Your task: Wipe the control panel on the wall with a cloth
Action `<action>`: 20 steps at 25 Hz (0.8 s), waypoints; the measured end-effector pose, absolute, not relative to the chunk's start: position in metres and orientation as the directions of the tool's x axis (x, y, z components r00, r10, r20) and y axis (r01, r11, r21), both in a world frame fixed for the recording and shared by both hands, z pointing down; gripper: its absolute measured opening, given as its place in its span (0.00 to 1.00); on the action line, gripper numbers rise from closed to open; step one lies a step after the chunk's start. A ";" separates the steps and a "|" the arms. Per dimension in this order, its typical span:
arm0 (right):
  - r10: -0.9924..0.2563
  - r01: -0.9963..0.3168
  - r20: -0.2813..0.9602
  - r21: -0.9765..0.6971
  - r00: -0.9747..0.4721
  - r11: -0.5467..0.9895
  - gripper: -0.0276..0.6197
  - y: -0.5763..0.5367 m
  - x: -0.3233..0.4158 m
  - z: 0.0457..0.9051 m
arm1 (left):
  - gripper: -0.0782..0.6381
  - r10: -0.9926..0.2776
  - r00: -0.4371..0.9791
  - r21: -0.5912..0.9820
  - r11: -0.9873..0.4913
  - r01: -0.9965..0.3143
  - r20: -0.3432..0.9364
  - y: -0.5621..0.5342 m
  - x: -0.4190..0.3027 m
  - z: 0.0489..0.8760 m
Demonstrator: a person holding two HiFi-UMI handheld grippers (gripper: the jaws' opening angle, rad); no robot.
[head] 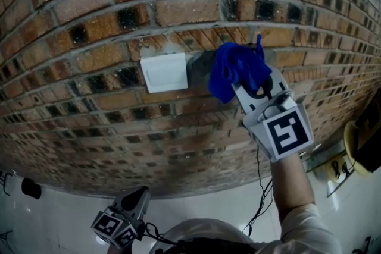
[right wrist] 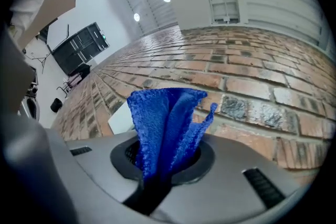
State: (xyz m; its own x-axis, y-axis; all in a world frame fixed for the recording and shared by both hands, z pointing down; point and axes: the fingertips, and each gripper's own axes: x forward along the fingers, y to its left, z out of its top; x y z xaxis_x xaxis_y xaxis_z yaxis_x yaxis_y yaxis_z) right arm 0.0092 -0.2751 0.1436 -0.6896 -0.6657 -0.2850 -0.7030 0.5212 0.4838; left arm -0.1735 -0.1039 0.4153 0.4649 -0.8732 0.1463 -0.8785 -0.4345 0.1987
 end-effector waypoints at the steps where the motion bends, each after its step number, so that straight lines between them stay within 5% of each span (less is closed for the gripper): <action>1: -0.683 -0.717 -0.287 0.483 -0.672 0.502 0.18 -0.277 0.021 0.142 | 0.11 -0.871 0.469 0.198 -0.439 -0.877 0.147 -0.106 -0.172 0.415; 13: -0.829 -0.826 -0.275 0.454 -0.486 0.334 0.18 -0.330 0.147 0.157 | 0.11 -0.829 0.536 0.162 -0.513 -0.843 0.160 -0.119 -0.139 0.414; 20: -0.747 -0.776 -0.328 0.502 -0.579 0.381 0.18 -0.276 0.087 0.140 | 0.11 -0.836 0.524 0.162 -0.502 -0.850 0.162 -0.115 -0.146 0.416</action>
